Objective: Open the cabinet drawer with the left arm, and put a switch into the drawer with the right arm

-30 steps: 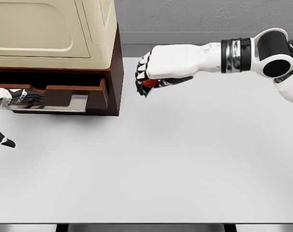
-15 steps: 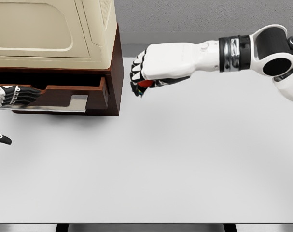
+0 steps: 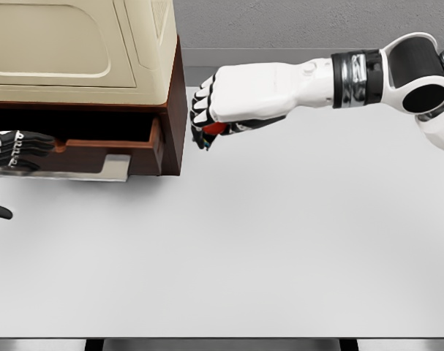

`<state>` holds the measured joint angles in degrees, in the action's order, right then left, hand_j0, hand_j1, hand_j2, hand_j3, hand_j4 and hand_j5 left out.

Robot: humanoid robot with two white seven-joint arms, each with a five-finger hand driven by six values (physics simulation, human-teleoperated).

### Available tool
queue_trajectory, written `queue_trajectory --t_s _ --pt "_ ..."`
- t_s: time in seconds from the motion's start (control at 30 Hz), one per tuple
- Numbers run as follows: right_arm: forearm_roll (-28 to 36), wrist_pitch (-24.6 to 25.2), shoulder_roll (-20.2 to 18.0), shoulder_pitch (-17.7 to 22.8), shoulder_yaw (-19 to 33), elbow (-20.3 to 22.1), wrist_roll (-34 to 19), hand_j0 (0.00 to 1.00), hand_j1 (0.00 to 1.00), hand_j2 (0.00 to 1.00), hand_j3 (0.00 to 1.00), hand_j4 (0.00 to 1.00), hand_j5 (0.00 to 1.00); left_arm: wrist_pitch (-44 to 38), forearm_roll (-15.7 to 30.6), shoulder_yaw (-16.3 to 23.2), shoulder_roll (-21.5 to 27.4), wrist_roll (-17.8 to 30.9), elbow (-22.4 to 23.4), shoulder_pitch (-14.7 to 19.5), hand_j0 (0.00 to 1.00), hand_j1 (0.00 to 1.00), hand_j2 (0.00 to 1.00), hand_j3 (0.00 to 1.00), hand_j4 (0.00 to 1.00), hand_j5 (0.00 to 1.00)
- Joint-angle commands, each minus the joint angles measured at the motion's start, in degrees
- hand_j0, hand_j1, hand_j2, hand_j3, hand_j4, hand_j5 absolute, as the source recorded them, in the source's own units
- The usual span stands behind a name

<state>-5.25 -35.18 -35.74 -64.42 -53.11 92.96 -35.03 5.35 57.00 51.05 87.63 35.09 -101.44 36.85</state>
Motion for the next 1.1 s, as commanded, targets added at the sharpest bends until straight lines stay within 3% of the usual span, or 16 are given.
queue_trajectory --t_s 0.0,1.07 --pt "0.8 0.2 0.0 0.0 -0.1 0.3 0.0 0.47 0.47 0.47 0.47 0.47 0.47 -0.2 -2.4 0.5 1.0 -0.1 0.2 -0.1 1.00 1.00 1.00 1.00 1.00 1.00" --pt "1.2 0.2 -1.9 -0.6 0.0 1.3 0.0 0.47 0.47 0.47 0.47 0.47 0.47 -2.1 -2.3 0.5 0.9 -0.1 0.2 -1.2 1.00 1.00 1.00 1.00 1.00 1.00"
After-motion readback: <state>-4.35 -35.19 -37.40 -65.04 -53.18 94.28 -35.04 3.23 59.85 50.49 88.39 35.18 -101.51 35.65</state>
